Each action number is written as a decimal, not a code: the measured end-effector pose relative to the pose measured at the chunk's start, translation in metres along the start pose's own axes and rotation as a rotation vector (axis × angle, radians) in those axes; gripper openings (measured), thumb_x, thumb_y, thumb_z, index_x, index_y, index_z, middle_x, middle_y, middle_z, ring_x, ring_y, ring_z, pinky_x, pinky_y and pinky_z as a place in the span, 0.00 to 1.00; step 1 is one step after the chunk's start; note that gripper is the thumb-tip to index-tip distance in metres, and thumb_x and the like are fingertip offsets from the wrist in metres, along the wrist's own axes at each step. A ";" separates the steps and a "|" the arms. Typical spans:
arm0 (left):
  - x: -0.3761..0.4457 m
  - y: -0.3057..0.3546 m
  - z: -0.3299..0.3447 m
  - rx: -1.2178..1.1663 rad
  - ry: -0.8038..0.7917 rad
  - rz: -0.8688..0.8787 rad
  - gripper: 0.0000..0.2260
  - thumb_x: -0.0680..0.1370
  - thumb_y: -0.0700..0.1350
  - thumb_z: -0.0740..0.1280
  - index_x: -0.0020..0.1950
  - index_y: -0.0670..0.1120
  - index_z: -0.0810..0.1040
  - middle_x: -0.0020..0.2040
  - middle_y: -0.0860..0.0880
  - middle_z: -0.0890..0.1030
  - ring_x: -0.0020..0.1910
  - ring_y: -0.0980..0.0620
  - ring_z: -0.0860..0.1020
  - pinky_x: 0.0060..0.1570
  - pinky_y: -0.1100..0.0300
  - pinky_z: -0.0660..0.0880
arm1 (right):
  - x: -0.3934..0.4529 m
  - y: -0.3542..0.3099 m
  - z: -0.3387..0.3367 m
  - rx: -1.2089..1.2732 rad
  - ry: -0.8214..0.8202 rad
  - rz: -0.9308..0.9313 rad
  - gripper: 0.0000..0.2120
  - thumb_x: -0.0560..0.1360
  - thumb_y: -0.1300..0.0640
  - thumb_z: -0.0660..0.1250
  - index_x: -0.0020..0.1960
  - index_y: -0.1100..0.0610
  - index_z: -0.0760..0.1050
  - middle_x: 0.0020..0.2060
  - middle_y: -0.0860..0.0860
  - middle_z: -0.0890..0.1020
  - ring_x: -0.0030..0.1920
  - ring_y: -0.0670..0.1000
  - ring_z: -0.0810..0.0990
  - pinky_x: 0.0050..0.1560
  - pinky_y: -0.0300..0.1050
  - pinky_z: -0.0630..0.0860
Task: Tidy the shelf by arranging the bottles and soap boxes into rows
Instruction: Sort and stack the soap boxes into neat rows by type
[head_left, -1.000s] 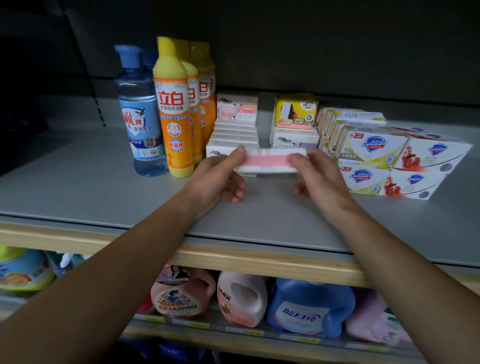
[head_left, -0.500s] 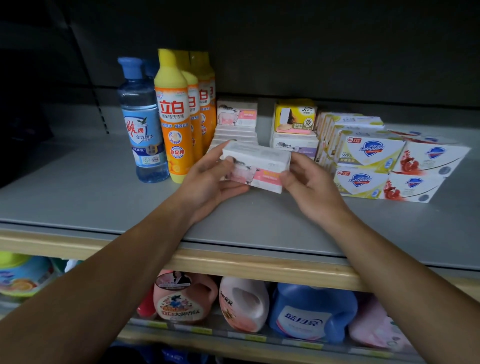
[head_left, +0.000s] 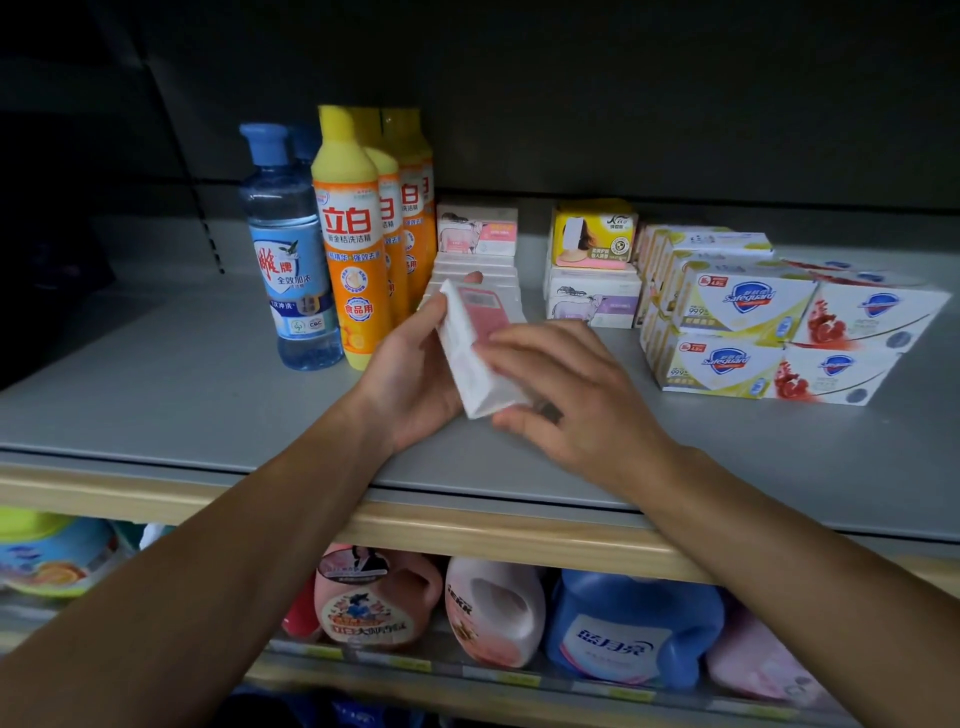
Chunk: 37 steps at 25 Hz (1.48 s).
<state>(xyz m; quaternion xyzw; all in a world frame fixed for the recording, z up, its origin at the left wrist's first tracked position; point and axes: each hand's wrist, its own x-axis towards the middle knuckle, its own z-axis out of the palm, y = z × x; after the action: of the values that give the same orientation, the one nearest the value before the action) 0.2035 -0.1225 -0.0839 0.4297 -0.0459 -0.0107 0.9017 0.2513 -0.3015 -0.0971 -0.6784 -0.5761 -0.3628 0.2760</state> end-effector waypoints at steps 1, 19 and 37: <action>0.001 0.000 -0.002 0.018 0.040 0.035 0.21 0.79 0.53 0.61 0.72 0.50 0.70 0.60 0.44 0.80 0.57 0.42 0.79 0.53 0.46 0.77 | -0.001 0.002 -0.002 0.060 0.029 0.111 0.23 0.75 0.50 0.69 0.67 0.58 0.75 0.60 0.53 0.79 0.59 0.53 0.75 0.59 0.45 0.72; -0.007 -0.014 -0.004 1.525 0.258 0.285 0.20 0.74 0.50 0.73 0.65 0.50 0.76 0.57 0.52 0.83 0.51 0.55 0.81 0.55 0.57 0.77 | -0.013 0.031 -0.018 0.370 -0.022 0.899 0.13 0.71 0.59 0.71 0.54 0.47 0.79 0.41 0.41 0.81 0.41 0.43 0.80 0.42 0.32 0.74; -0.026 0.003 -0.046 2.006 0.187 0.249 0.28 0.74 0.64 0.56 0.65 0.49 0.79 0.62 0.49 0.80 0.64 0.48 0.74 0.63 0.52 0.71 | 0.119 0.093 0.033 -0.150 -0.061 0.502 0.22 0.73 0.53 0.71 0.66 0.53 0.76 0.58 0.53 0.74 0.59 0.54 0.69 0.61 0.42 0.67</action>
<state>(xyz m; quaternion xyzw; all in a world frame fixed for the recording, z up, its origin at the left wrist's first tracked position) 0.1815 -0.0830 -0.1122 0.9798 -0.0074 0.1603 0.1197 0.3570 -0.2232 -0.0159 -0.8293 -0.3692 -0.3039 0.2890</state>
